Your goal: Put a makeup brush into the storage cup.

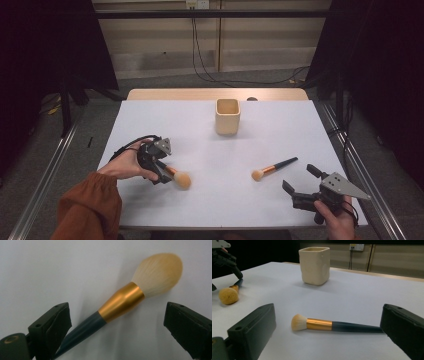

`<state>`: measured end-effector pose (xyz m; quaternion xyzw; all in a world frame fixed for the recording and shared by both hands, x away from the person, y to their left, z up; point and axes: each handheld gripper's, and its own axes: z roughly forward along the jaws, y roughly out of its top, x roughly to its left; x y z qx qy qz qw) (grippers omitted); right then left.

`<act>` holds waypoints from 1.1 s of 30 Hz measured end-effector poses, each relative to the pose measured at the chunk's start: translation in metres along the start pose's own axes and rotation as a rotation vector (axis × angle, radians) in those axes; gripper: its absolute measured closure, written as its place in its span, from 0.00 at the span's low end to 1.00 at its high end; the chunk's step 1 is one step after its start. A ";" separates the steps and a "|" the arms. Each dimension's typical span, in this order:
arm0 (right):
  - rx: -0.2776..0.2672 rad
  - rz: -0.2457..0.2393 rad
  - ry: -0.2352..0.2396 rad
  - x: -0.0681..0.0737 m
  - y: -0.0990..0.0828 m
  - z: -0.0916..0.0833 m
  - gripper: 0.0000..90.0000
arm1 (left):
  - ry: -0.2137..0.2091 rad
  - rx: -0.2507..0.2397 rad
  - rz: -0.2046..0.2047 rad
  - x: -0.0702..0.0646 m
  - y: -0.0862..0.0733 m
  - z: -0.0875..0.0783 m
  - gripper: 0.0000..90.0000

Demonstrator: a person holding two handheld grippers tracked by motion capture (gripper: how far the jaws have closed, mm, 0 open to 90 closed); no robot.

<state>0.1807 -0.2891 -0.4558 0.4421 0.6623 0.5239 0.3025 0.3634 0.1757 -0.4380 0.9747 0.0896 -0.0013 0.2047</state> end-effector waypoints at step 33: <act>0.013 -0.010 0.002 0.001 -0.001 0.001 0.00 | -0.046 0.147 0.072 0.006 0.015 0.020 0.36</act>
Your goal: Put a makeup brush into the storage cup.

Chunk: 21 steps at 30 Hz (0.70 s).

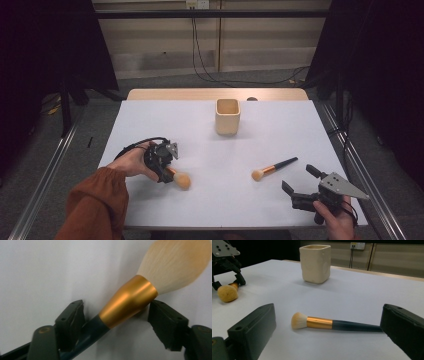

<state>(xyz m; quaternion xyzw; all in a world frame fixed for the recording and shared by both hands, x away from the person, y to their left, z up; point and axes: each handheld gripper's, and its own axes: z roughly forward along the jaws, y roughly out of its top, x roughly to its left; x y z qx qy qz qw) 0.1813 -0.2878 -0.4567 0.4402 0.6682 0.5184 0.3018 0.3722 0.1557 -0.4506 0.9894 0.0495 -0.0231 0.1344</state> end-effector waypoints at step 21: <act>0.012 0.004 0.004 0.000 0.000 0.002 0.00 | -0.007 0.018 0.019 -0.003 0.008 -0.001 0.72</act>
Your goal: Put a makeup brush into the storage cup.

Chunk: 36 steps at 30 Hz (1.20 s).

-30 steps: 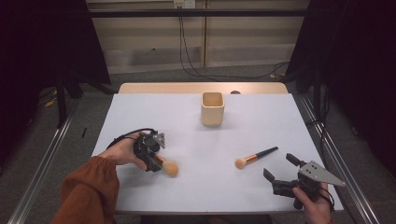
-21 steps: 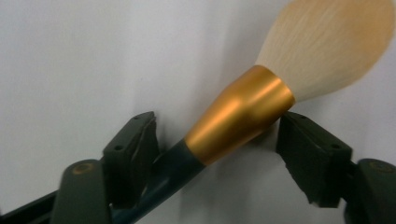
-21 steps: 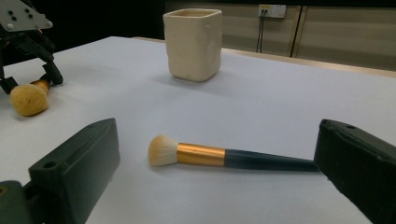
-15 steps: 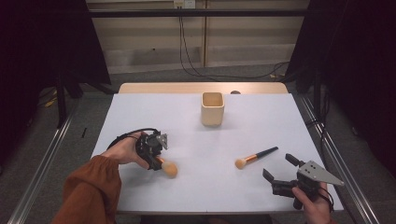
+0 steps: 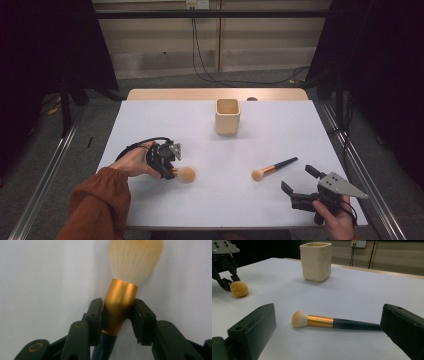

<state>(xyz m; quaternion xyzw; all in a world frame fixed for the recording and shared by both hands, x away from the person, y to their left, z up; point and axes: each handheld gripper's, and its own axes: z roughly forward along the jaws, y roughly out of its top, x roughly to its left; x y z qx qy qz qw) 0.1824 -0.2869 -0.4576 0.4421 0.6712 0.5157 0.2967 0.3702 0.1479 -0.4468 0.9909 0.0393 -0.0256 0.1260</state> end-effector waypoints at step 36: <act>-0.002 0.006 -0.004 -0.001 0.000 -0.001 0.00 | -0.008 -0.205 -0.288 0.009 -0.017 -0.027 0.75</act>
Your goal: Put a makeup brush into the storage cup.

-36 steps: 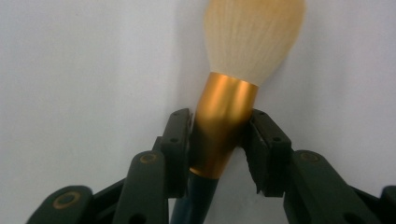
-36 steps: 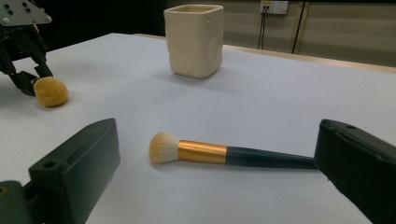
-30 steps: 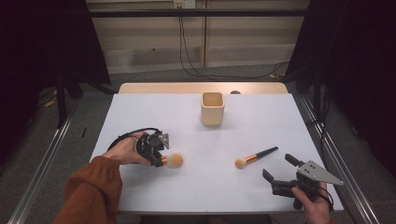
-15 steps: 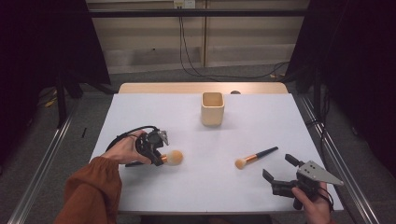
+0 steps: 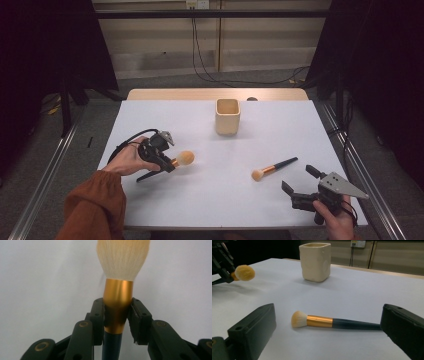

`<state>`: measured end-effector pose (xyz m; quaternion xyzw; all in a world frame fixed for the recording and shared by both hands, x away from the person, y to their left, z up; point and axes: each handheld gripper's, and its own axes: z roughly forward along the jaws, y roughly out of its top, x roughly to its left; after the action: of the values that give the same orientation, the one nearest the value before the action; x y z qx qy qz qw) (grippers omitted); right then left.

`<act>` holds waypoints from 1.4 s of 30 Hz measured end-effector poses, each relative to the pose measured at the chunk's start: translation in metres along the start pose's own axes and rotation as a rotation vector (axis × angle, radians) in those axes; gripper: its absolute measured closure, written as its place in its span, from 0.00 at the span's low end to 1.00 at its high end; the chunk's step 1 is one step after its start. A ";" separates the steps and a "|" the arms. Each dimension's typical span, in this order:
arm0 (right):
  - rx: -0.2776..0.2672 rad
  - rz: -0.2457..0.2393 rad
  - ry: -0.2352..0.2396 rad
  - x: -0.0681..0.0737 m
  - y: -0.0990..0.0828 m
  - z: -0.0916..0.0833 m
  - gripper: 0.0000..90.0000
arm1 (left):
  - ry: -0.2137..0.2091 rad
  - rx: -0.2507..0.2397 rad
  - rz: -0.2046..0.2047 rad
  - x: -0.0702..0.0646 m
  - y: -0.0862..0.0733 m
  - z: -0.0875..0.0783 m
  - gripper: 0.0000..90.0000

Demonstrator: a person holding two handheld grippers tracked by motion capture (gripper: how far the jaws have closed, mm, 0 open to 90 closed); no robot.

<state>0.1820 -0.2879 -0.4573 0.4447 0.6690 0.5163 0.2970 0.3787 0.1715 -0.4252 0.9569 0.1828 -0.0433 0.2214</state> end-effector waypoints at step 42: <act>-0.007 0.011 -0.007 -0.002 0.000 0.000 0.00 | 0.148 -0.555 -0.157 -0.010 -0.035 -0.028 0.75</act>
<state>0.1832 -0.2892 -0.4571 0.4493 0.6637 0.5184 0.2981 0.3563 0.2098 -0.4130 0.8434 0.2766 0.0611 0.4566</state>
